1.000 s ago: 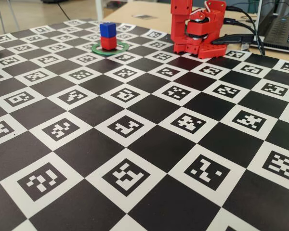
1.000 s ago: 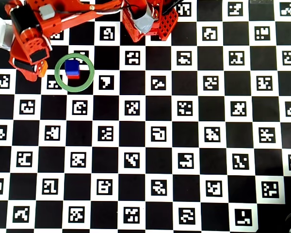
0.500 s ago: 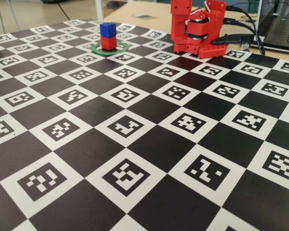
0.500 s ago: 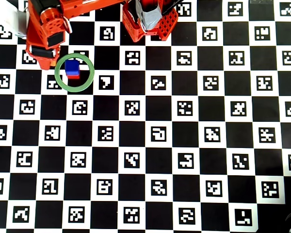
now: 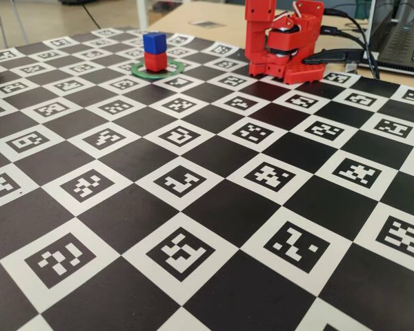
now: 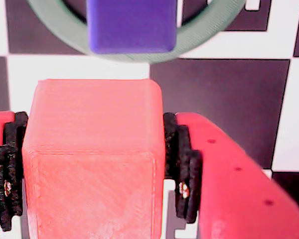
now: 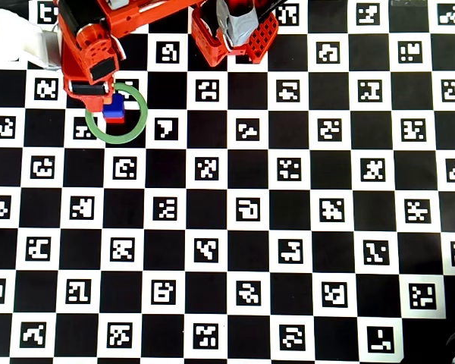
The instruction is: Grab the red cube then put it in the green circle then put the blue cube on top and finally the orange cube on top
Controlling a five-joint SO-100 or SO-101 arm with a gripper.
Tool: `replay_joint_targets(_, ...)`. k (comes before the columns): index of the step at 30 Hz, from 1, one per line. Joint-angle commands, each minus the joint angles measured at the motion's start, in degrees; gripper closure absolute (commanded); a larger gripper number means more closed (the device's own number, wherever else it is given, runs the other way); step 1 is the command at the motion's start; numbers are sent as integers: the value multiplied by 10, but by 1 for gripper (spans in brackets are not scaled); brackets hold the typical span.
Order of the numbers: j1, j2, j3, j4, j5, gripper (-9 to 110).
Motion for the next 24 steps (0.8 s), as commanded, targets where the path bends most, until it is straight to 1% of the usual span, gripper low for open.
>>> replay_joint_targets(1,-1,31,4,28,-5,100)
replay_joint_targets(10,0,26,76,-39,-16,100)
replay_joint_targets(24,3,-33,64,-78,-34,100)
